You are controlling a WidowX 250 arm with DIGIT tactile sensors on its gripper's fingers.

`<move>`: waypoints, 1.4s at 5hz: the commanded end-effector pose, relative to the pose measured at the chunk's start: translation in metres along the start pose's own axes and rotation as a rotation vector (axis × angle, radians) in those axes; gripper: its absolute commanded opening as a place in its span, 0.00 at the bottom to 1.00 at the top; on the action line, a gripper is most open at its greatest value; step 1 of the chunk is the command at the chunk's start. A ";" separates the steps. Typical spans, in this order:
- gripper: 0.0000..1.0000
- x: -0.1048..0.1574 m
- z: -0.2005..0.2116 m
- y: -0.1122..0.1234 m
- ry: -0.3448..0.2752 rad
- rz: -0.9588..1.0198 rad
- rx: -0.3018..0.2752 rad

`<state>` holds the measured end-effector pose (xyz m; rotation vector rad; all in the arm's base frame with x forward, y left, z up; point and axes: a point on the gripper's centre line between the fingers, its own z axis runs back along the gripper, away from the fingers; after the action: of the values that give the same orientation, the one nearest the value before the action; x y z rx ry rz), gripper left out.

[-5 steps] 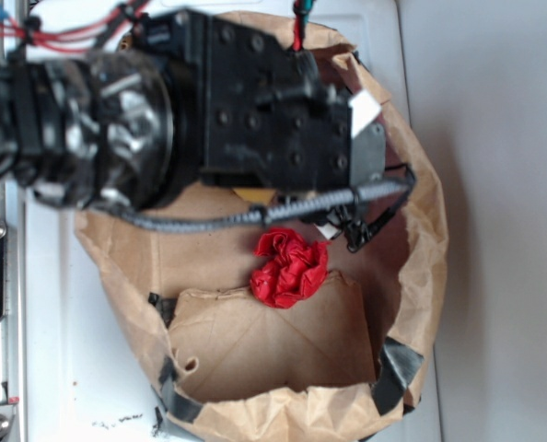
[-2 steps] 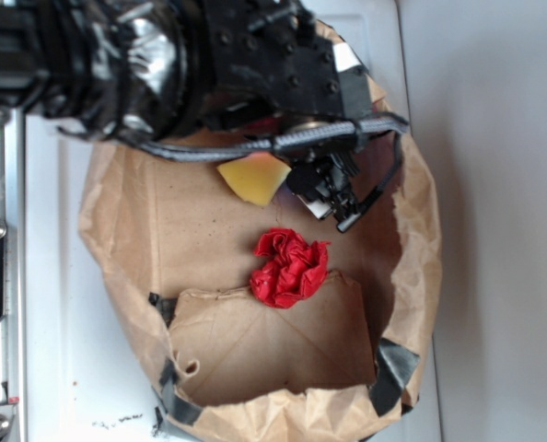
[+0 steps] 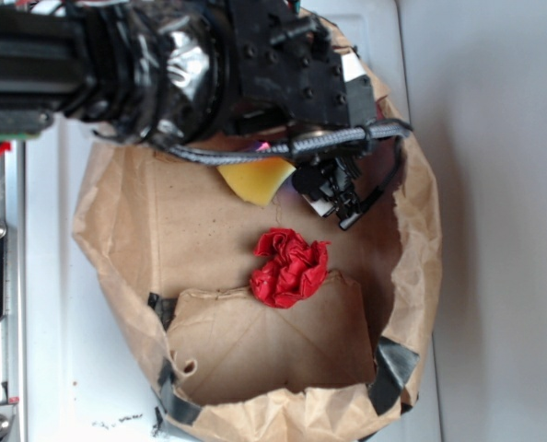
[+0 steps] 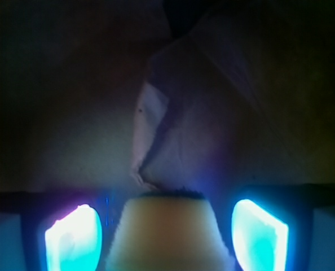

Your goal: Grab the green sponge.

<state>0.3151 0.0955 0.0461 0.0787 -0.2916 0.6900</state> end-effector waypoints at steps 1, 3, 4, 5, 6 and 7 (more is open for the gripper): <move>0.00 0.011 0.018 0.005 -0.054 -0.002 -0.049; 0.00 0.013 0.042 0.004 -0.018 -0.033 -0.081; 0.00 0.008 0.065 0.004 -0.036 0.024 -0.028; 0.00 0.007 0.090 -0.001 0.015 -0.059 -0.078; 0.00 -0.003 0.120 0.007 0.058 -0.140 -0.155; 0.00 -0.022 0.147 0.013 0.051 -0.190 -0.215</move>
<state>0.2544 0.0554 0.1687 -0.1186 -0.2520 0.4578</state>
